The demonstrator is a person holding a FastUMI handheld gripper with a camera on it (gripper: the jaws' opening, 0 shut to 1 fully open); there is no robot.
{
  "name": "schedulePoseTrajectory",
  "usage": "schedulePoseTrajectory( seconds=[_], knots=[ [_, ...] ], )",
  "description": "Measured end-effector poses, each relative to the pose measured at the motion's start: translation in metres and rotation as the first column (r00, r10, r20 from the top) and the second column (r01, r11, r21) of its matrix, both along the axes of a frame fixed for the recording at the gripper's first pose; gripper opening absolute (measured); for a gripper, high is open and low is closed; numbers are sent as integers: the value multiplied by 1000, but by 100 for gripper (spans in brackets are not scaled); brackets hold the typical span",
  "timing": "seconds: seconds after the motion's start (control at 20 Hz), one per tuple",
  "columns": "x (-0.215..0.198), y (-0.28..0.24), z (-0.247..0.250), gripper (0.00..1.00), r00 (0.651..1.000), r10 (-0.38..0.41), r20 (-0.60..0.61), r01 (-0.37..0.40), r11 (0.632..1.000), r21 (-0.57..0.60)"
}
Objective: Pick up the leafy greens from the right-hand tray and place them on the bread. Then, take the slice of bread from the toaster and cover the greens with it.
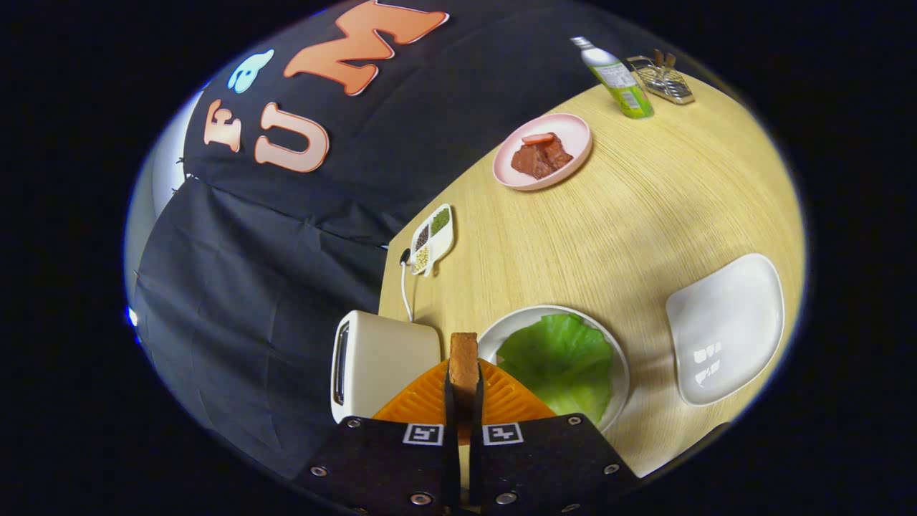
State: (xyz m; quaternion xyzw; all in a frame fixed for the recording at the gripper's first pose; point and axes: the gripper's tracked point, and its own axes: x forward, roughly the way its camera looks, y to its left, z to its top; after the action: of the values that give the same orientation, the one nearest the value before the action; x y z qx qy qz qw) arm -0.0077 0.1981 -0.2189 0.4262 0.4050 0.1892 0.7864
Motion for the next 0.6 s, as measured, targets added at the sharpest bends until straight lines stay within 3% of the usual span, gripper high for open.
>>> schedulePoseTrajectory(
  seconds=[0.45, 0.6],
  knots=[
    [7, -17, -61, 9, 1000, -3, -15, 0, 982, -190],
    [4, -32, -75, 30, 1000, 29, -7, -30, 941, -336]
  ],
)
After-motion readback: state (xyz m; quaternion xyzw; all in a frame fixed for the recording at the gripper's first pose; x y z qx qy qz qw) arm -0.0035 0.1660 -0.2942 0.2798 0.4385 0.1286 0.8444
